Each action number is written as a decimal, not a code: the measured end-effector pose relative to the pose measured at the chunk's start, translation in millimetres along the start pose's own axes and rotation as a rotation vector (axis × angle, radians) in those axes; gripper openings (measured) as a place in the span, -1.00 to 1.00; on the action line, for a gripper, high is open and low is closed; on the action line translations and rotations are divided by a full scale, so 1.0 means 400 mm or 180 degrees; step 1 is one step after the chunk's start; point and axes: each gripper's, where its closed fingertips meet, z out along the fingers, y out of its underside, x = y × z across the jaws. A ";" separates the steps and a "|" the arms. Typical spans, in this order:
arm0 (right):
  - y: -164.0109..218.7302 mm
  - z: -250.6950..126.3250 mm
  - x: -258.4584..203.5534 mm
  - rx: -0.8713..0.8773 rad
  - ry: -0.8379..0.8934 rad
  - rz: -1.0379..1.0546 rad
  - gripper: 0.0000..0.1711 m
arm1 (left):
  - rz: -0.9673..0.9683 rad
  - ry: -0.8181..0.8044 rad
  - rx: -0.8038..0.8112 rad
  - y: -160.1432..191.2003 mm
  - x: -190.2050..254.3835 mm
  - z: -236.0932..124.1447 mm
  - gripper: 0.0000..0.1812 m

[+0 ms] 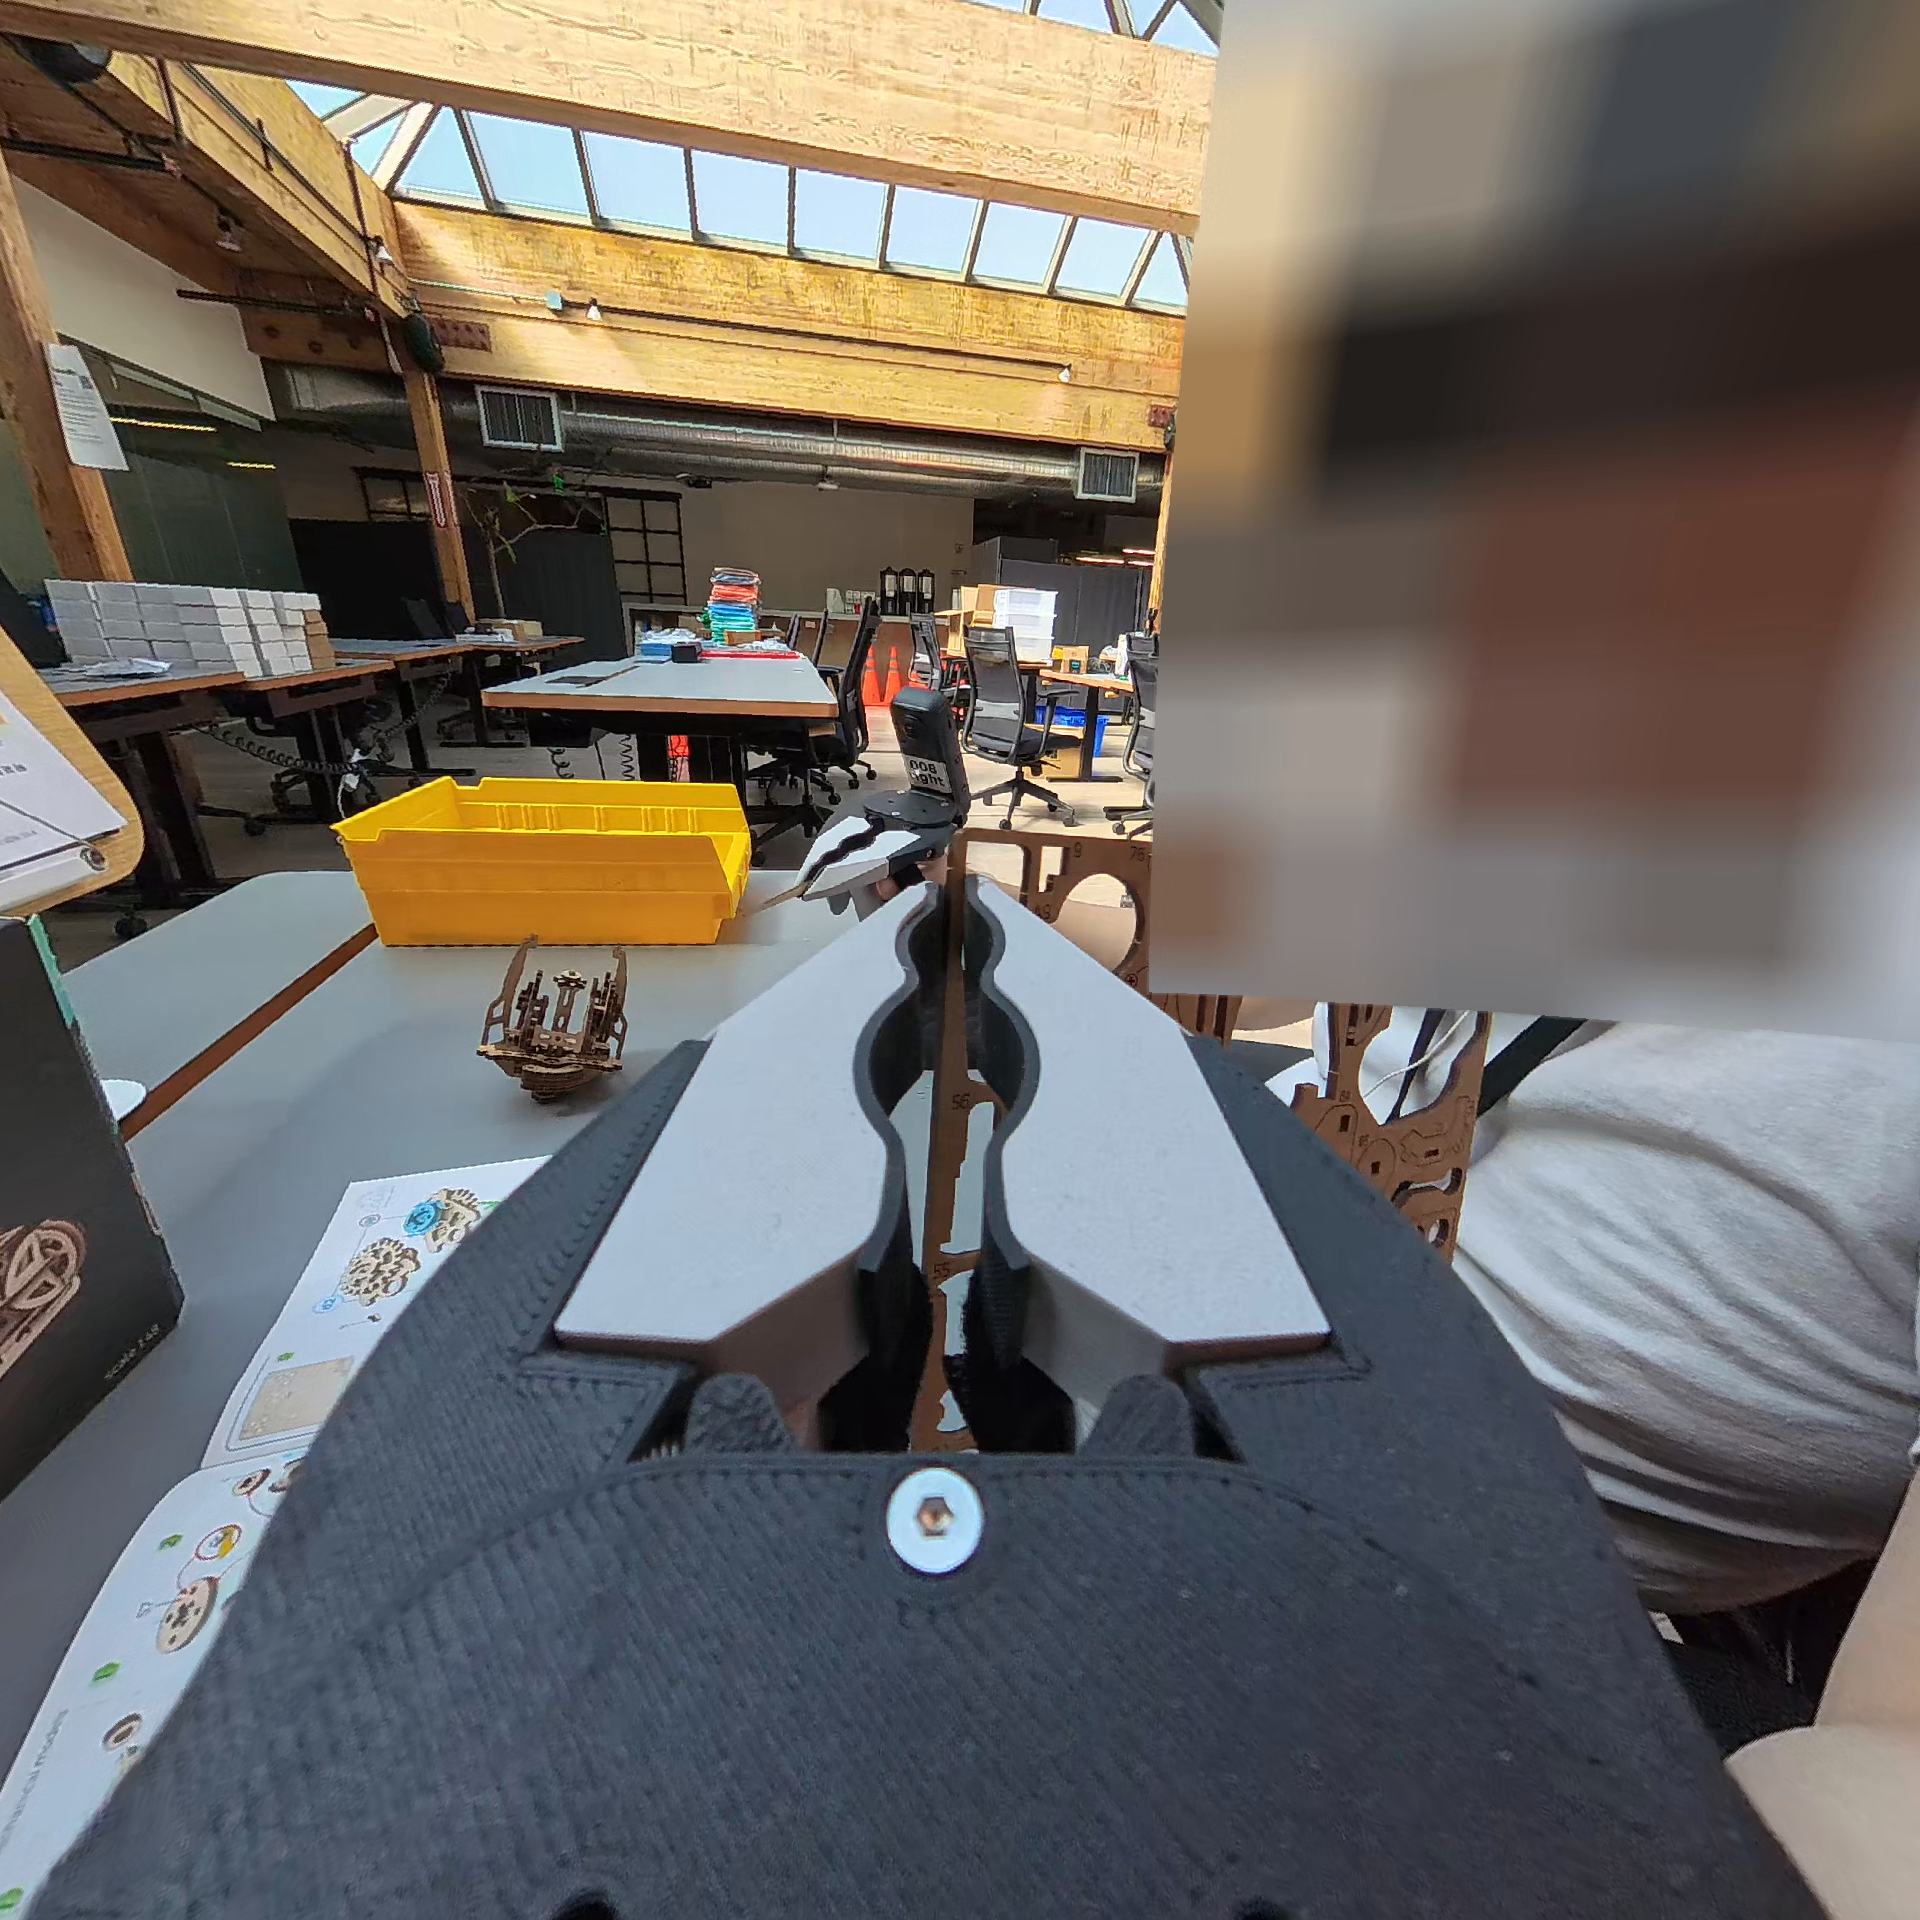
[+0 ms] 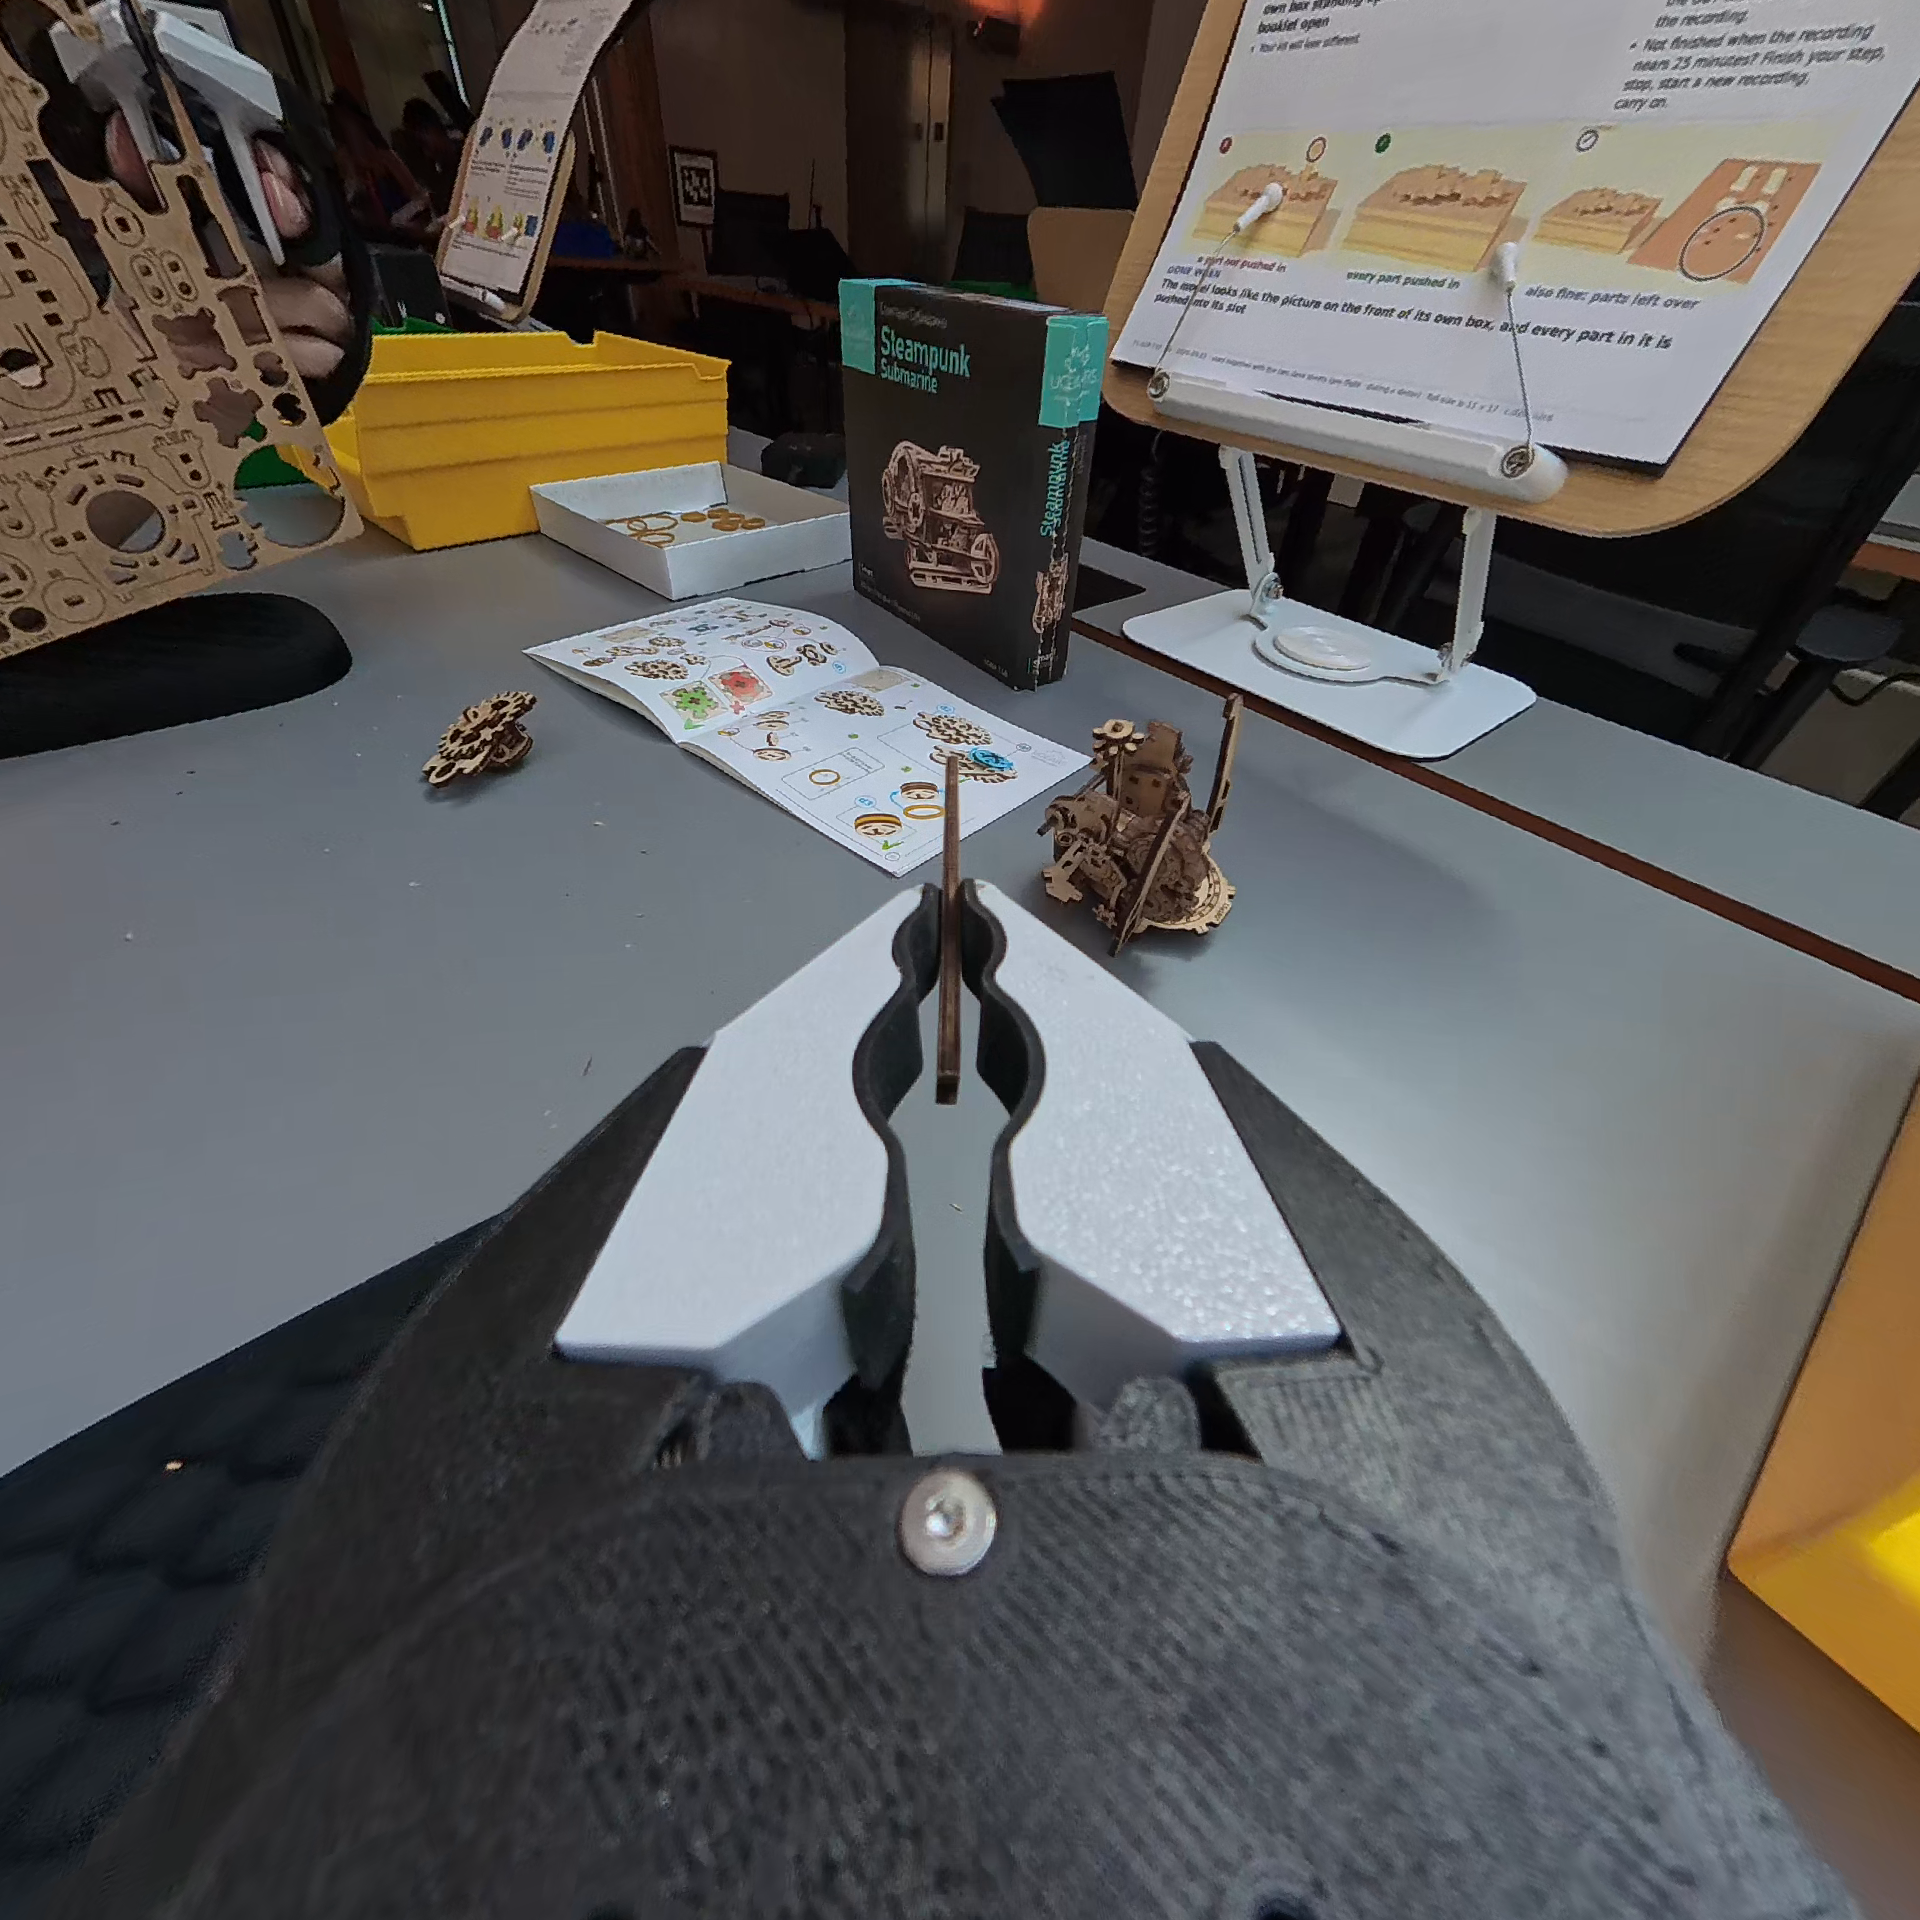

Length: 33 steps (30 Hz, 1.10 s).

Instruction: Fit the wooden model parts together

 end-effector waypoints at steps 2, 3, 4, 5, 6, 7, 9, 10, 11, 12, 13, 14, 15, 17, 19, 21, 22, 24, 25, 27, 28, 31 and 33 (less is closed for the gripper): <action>0.008 -0.004 -0.001 -0.0041 0.0004 -0.0093 -0.98 | -0.0011 0.0008 -0.0023 0.003 0.000 0.004 -1.00; 0.011 -0.007 -0.002 -0.0052 0.0013 -0.0134 -0.98 | -0.0005 0.0012 -0.0034 0.005 0.001 0.005 -1.00; 0.013 -0.010 -0.002 -0.0057 0.0025 -0.0174 -0.98 | -0.0001 0.0016 -0.0036 0.005 0.001 0.006 -1.00; 0.016 -0.013 -0.003 -0.0066 0.0032 -0.0207 -0.98 | -0.0003 0.0017 -0.0036 0.005 0.001 0.007 -1.00; 0.019 -0.016 -0.003 -0.0076 0.0039 -0.0231 -0.98 | -0.0009 0.0014 -0.0038 0.006 0.000 0.007 -1.00; 0.021 -0.019 -0.002 -0.0086 0.0049 -0.0249 -0.98 | -0.0015 0.0009 -0.0042 0.008 -0.001 0.007 -1.00; 0.024 -0.027 0.001 -0.0098 0.0069 -0.0279 -0.98 | -0.0032 -0.0001 -0.0049 0.011 -0.005 0.007 -1.00; 0.020 -0.034 0.002 -0.0079 0.0084 -0.0303 -0.98 | -0.0037 -0.0005 -0.0052 0.012 -0.006 0.007 -1.00; 0.015 -0.042 0.005 -0.0047 0.0110 -0.0326 -0.98 | -0.0039 -0.0006 -0.0055 0.012 -0.007 0.007 -1.00; 0.009 -0.052 0.010 -0.0005 0.0145 -0.0337 -0.98 | -0.0040 -0.0007 -0.0060 0.013 -0.008 0.008 -0.99; 0.004 -0.063 0.016 0.0045 0.0179 -0.0327 -0.98 | -0.0043 0.0000 -0.0066 0.014 -0.008 0.008 -1.00; 0.001 -0.072 0.022 0.0098 0.0198 -0.0293 -0.98 | -0.0045 0.0010 -0.0072 0.015 -0.007 0.009 -1.00; -0.001 -0.079 0.025 0.0148 0.0193 -0.0237 -0.98 | -0.0048 0.0015 -0.0081 0.017 -0.007 0.011 -1.00; -0.001 -0.087 0.028 0.0219 0.0157 -0.0127 -0.98 | -0.0050 0.0028 -0.0094 0.019 -0.007 0.012 -1.00; -0.002 -0.091 0.032 0.0252 0.0168 -0.0104 -0.98 | -0.0050 0.0071 -0.0076 0.018 -0.003 0.013 -1.00; -0.008 -0.091 0.031 0.0275 0.0169 -0.0116 -0.98 | -0.0045 0.0083 -0.0090 0.017 -0.001 0.013 -1.00; -0.009 -0.089 0.029 0.0279 0.0160 -0.0122 -0.98 | -0.0035 0.0083 -0.0098 0.018 0.000 0.013 -1.00; -0.003 -0.082 0.025 0.0239 0.0143 -0.0127 -0.98 | -0.0027 0.0090 -0.0104 0.017 0.001 0.013 -1.00; 0.001 -0.079 0.023 0.0208 0.0139 -0.0137 -0.98 | -0.0024 0.0107 -0.0099 0.016 0.003 0.013 -1.00; 0.008 -0.073 0.020 0.0154 0.0135 -0.0167 -0.98 | -0.0021 0.0123 -0.0097 0.016 0.004 0.013 -1.00; 0.009 -0.071 0.018 0.0138 0.0135 -0.0184 -0.98 | -0.0022 0.0137 -0.0094 0.016 0.005 0.012 -1.00; 0.011 -0.068 0.015 0.0124 0.0121 -0.0192 -0.98 | -0.0024 0.0131 -0.0095 0.018 0.003 0.011 -1.00; 0.015 -0.068 0.014 0.0105 0.0124 -0.0195 -0.98 | -0.0033 0.0046 -0.0152 0.024 -0.008 0.016 -1.00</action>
